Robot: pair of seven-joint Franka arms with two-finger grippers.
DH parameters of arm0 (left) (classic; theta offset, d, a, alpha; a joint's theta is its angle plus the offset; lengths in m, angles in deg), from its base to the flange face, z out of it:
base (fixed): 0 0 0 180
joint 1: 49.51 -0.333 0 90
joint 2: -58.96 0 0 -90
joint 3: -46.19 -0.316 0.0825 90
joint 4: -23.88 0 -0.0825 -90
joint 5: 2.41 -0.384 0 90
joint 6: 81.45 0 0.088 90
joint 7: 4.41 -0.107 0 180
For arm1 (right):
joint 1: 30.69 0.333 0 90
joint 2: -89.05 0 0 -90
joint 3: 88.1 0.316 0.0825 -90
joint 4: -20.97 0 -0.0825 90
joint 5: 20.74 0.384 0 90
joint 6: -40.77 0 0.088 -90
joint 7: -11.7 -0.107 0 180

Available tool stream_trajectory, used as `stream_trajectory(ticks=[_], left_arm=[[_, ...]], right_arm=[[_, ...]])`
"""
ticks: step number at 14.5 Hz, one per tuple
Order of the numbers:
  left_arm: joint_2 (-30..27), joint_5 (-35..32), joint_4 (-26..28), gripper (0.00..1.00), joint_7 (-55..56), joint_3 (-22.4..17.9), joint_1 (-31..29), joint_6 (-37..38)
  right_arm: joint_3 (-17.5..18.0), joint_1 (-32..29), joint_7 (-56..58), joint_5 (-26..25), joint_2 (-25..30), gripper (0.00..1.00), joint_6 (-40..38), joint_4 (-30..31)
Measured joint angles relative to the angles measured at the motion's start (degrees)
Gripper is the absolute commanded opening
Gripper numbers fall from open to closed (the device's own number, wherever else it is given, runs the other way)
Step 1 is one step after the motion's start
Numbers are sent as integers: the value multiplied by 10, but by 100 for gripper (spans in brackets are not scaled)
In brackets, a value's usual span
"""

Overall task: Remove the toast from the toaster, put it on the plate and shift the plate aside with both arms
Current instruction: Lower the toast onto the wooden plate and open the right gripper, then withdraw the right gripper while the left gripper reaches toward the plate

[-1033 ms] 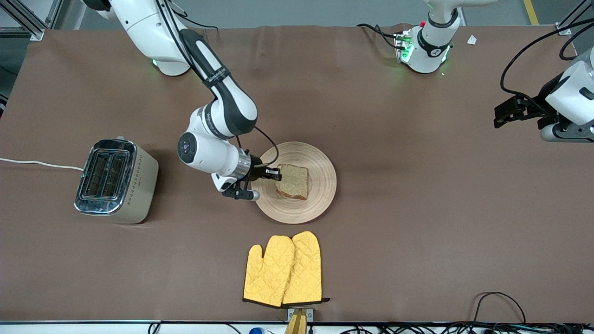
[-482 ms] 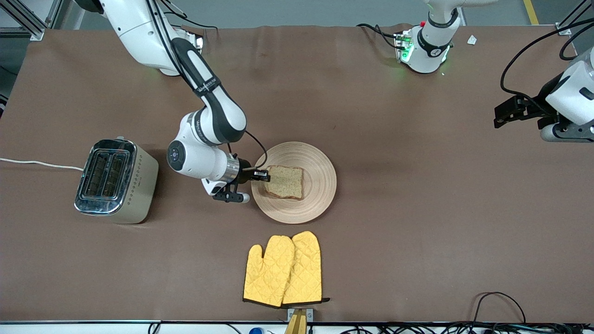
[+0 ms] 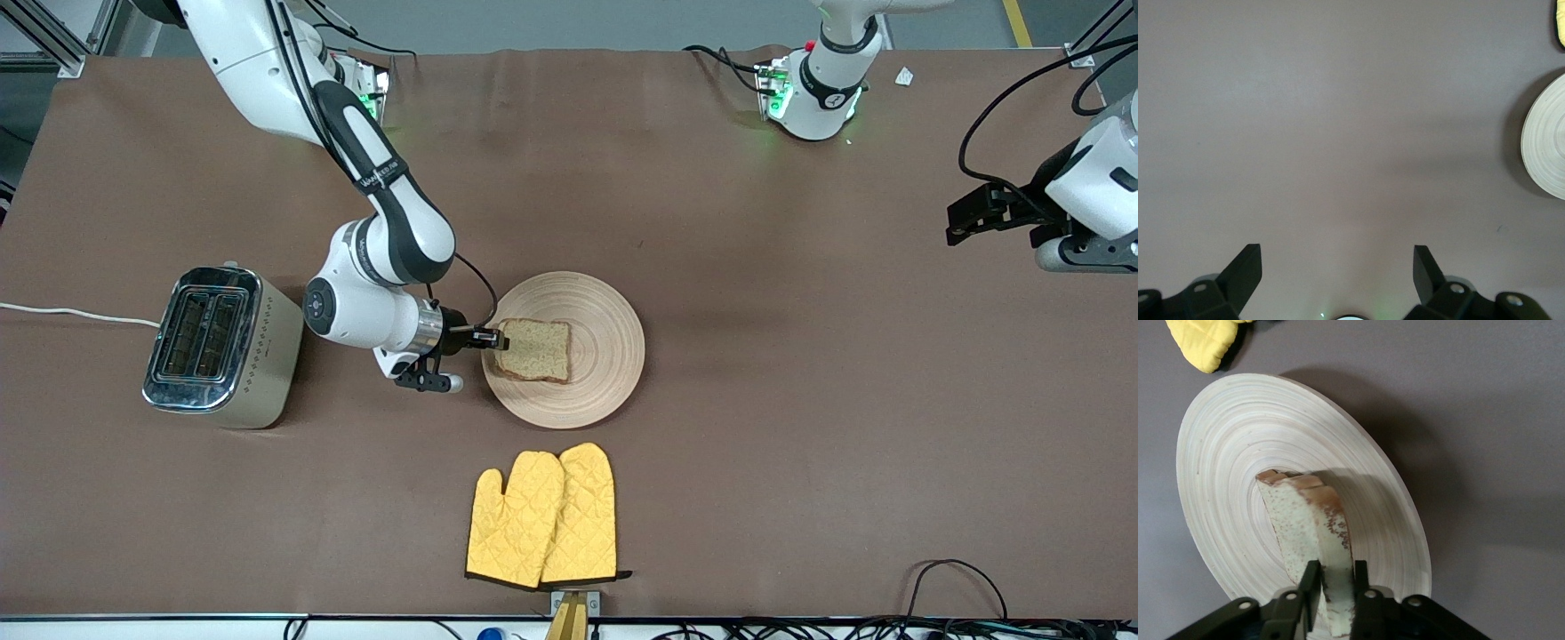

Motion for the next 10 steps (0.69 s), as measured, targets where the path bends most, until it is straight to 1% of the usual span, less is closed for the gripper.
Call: stream_trajectory(ticks=[10], left_arm=[[0,0,0,100,0,2,3,0]], right_arm=[[2,2,0,1,6,100,-4,0]])
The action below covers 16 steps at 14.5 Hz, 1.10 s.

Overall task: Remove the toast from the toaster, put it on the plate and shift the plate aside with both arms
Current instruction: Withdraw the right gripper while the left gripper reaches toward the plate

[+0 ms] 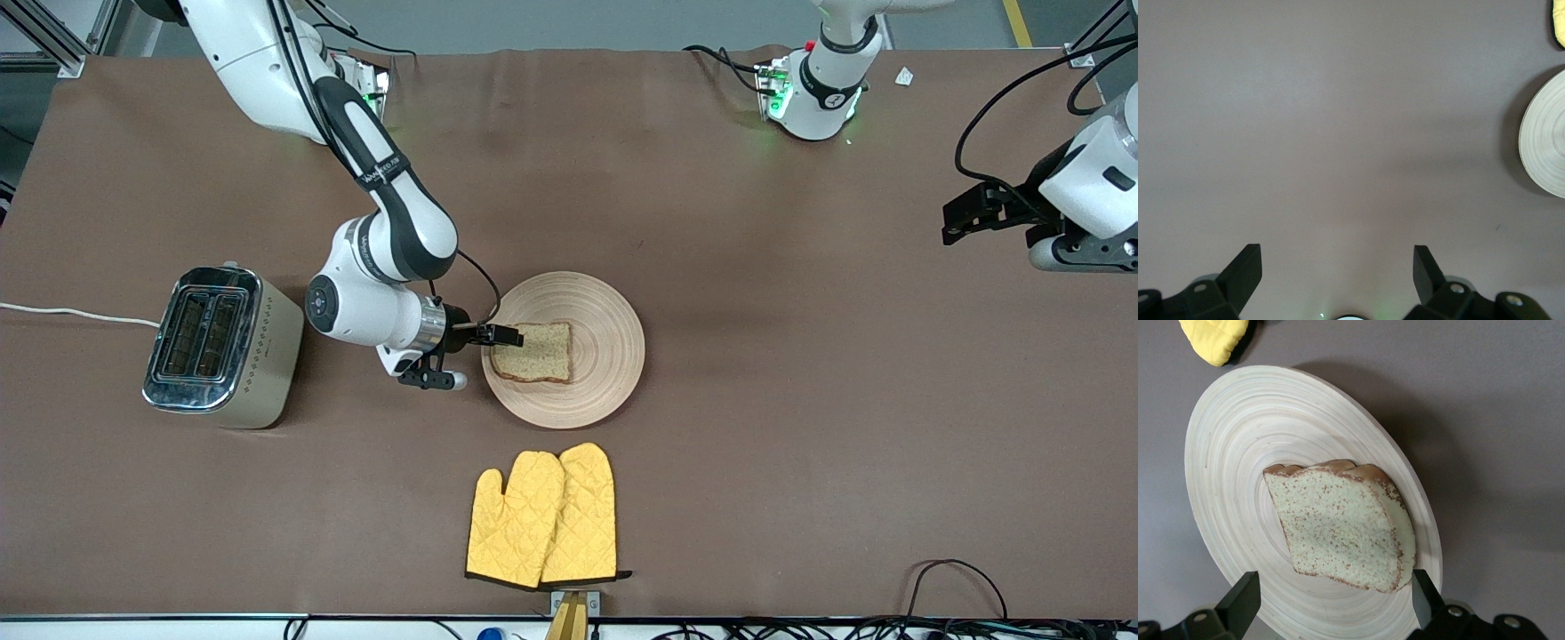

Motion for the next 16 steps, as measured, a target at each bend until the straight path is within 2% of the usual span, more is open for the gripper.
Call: stream_trajectory(ticks=[4,7,9,13,16], left_arm=[[0,0,0,100,0,0,1,0],[2,0,0,100,0,1,3,0],[8,0,-4,100,0,3,5,-4],[24,2,-14,100,15,5,21,-5],[38,2,-15,100,96,6,70,-13]], right_arm=[[-10,-4,0,0,33,100,-15,1],[-27,-33,0,-2,87,100,-72,3],[-34,-66,3,-26,134,100,-105,10],[-35,-91,-18,-164,252,100,-139,53],[-32,-90,-104,-322,332,100,-230,57]])
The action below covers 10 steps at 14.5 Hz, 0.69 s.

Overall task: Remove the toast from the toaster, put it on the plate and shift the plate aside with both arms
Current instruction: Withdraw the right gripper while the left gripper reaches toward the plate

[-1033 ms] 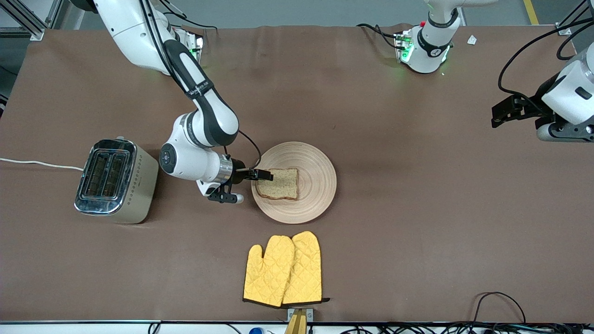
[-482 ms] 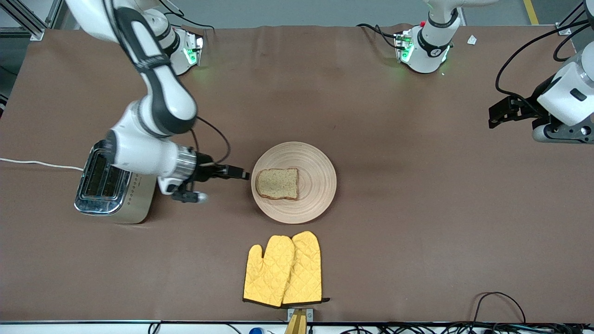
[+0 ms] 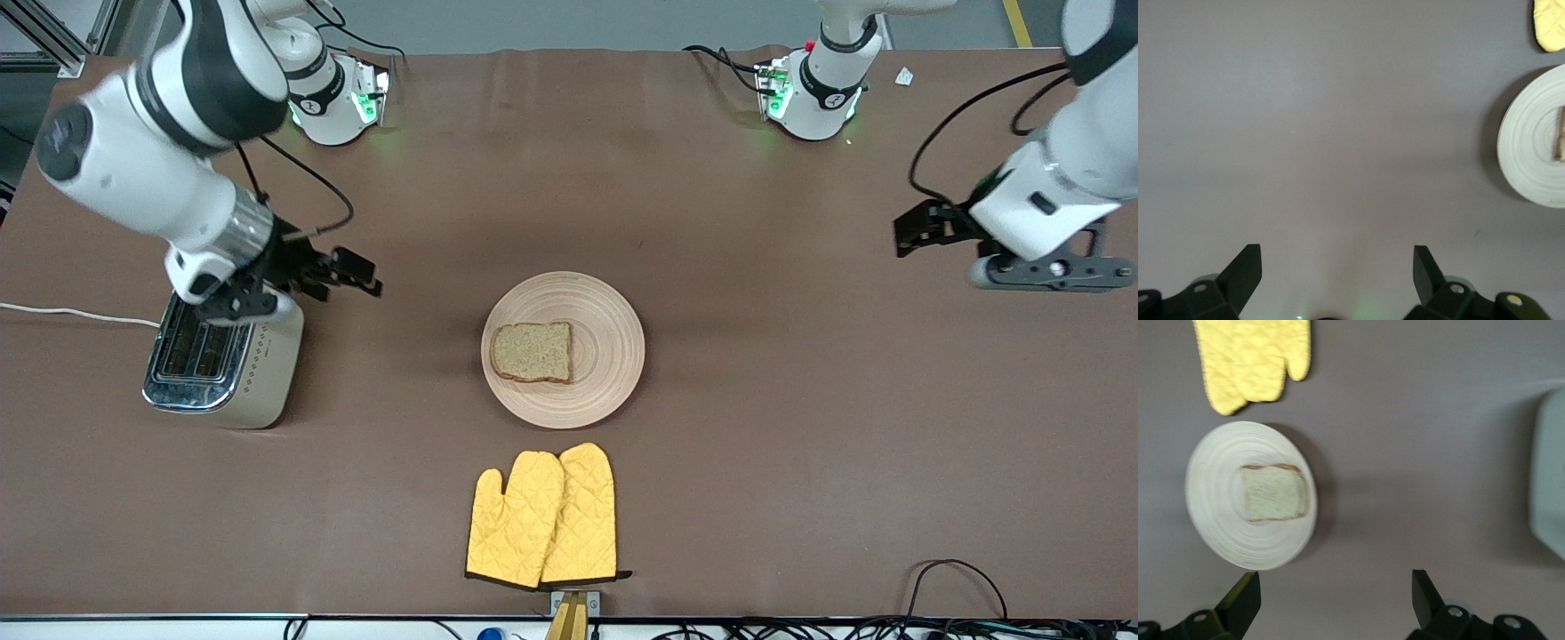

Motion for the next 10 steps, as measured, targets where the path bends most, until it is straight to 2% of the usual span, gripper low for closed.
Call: stream_trajectory(ticks=[2,4,7,10], left_arm=[[18,0,0,100,67,1,40,-20],[41,-1,0,100,125,1,79,-42],[71,-5,0,100,171,1,124,-69],[77,-6,-2,100,173,1,130,-73]], right_arm=[[-1,-1,-21,-55,42,100,-62,-10],[-2,-20,-18,-89,75,100,-95,-20],[-5,-80,21,-102,119,100,-139,-27],[-7,-132,57,-113,141,100,-152,-36]])
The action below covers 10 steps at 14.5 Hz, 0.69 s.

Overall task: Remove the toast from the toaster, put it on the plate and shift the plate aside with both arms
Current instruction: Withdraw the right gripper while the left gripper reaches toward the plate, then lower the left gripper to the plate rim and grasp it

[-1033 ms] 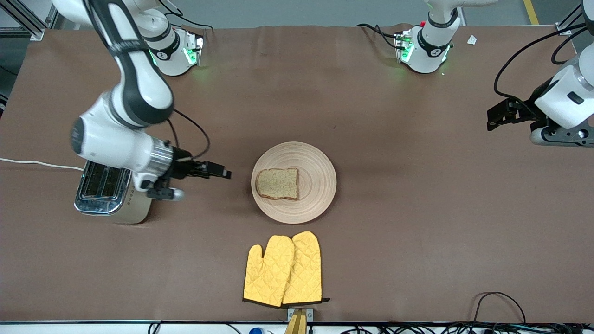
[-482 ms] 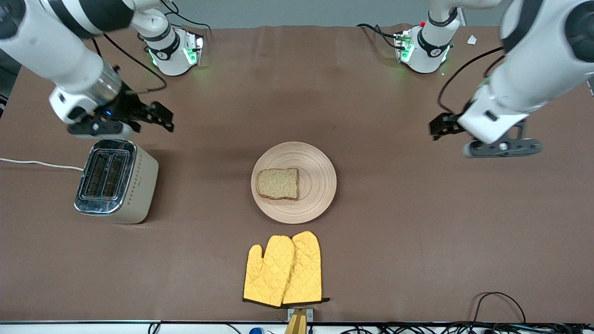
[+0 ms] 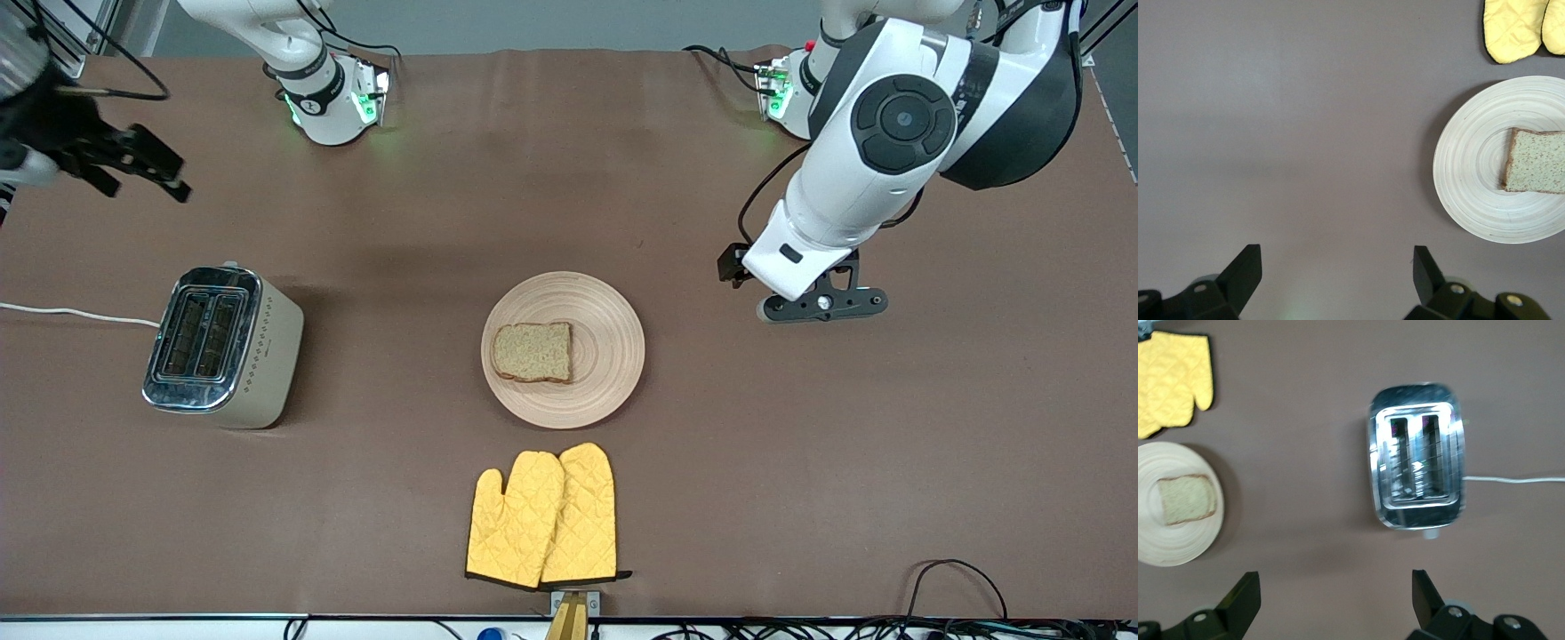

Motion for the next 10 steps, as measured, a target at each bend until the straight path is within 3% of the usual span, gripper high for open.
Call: stream_trajectory(ticks=[4,6,10], left_arm=[[0,0,-4,100,8,0,2,0],[2,4,-4,100,8,0,3,-11],[38,51,24,100,21,1,18,-90]], right_arm=[[0,-23,25,-9,-11,100,21,-18],[1,-23,25,-11,-39,100,19,-59],[1,-31,32,-30,-82,100,1,-120]])
